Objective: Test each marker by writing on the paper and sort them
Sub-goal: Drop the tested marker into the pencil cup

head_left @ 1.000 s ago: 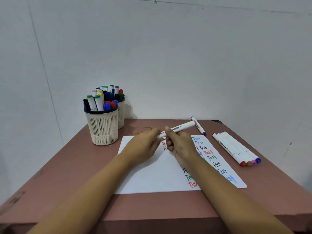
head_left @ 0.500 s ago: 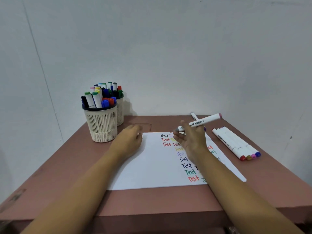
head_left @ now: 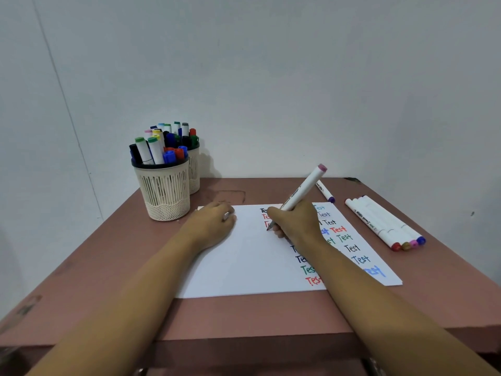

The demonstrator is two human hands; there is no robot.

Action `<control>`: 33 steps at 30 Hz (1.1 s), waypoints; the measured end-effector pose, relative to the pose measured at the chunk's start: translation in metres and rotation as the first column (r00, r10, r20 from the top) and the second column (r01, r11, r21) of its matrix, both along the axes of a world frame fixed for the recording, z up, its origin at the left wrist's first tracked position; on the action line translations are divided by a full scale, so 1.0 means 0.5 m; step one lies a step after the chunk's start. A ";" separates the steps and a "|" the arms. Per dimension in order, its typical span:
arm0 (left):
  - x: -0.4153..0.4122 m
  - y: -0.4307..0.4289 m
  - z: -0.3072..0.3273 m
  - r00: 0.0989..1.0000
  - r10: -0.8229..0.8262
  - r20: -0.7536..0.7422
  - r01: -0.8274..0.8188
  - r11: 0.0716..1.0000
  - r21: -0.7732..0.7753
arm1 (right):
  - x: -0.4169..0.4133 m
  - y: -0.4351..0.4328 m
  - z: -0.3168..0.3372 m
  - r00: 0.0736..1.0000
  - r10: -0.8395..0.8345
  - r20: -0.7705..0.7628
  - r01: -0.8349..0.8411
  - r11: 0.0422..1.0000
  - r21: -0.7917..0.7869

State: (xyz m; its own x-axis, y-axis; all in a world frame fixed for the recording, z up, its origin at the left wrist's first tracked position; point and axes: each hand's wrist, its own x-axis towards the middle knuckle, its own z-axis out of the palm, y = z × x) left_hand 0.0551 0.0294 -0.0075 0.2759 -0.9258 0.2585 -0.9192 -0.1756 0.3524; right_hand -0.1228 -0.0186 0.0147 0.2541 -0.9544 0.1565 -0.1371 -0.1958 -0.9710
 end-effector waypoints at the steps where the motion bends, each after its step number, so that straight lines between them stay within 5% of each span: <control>1: 0.000 0.000 0.000 1.000 0.001 0.001 -0.001 1.000 0.002 | 0.000 0.002 0.001 1.000 0.002 -0.007 -0.002 1.000 -0.004; 33: -0.002 0.002 0.001 1.000 0.007 -0.007 -0.007 1.000 0.017 | -0.001 -0.010 -0.012 0.989 -0.095 -0.117 0.084 0.992 -0.098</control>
State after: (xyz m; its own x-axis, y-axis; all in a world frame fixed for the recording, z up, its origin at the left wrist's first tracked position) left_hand 0.0543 0.0303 -0.0072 0.2839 -0.9281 0.2410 -0.9156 -0.1877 0.3555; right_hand -0.1231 -0.0238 0.0089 0.1909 -0.9571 0.2180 -0.2737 -0.2652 -0.9245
